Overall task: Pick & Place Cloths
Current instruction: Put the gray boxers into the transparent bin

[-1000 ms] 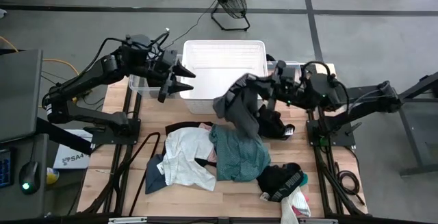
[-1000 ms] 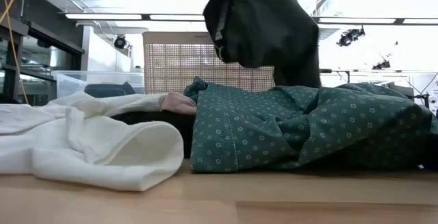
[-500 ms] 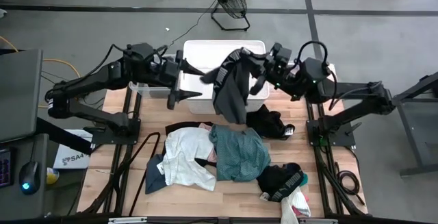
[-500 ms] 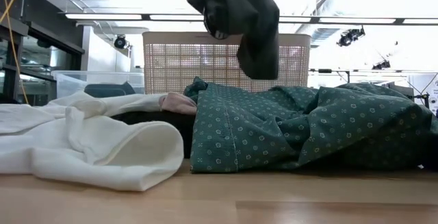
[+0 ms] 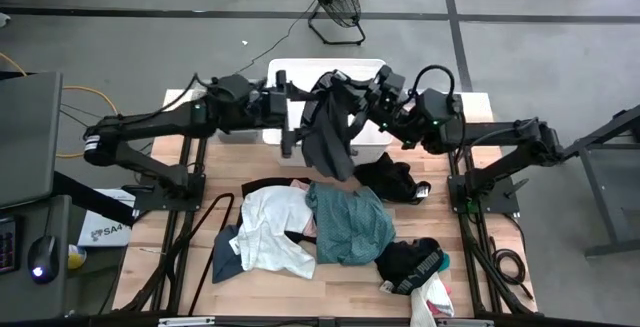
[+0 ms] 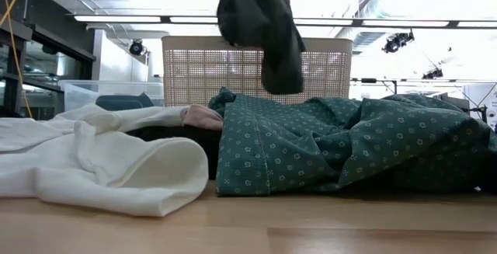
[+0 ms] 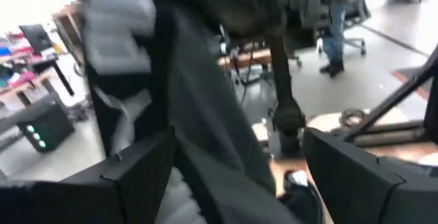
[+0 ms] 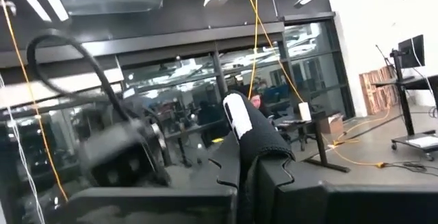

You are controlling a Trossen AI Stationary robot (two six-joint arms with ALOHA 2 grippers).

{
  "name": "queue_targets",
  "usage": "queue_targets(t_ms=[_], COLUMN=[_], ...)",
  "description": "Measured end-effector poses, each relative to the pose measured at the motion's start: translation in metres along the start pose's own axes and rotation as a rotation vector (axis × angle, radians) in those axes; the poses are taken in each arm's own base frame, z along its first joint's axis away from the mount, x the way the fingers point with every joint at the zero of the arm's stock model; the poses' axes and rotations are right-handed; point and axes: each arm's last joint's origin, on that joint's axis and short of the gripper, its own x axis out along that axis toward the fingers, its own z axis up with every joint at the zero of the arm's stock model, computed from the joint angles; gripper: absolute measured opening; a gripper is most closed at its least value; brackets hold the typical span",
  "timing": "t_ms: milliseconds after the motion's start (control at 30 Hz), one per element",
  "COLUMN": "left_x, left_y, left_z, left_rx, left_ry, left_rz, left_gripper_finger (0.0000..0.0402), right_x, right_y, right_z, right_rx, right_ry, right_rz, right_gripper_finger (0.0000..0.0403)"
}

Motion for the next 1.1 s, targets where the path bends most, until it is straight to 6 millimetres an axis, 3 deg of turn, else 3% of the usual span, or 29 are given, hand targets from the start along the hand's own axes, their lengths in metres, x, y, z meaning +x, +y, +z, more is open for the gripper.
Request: queue_targets(t_ms=[167, 333, 667, 900, 1100], left_x=[0.021, 0.036, 0.043, 0.043, 0.043], left_y=[-0.001, -0.002, -0.008, -0.008, -0.010], left_z=[-0.015, -0.019, -0.015, -0.013, -0.013], left_rx=[-0.008, -0.015, -0.077, -0.176, -0.252], left_ry=[0.061, 0.017, -0.065, -0.084, -0.097], left_rz=[0.083, 0.106, 0.103, 0.101, 0.032], left_gripper_finger=[0.0314, 0.0314, 0.0299, 0.0206, 0.0066], right_x=[0.000, -0.001, -0.001, -0.001, -0.001], right_y=[0.003, 0.006, 0.008, 0.007, 0.007], right_z=[0.003, 0.003, 0.002, -0.001, -0.001], right_rx=[0.042, 0.100, 0.115, 0.109, 0.106], right_ry=[-0.027, -0.015, 0.004, 0.027, 0.030], right_rz=[0.073, 0.139, 0.190, 0.186, 0.186], right_gripper_finger=[0.0004, 0.0004, 0.0004, 0.0004, 0.0004])
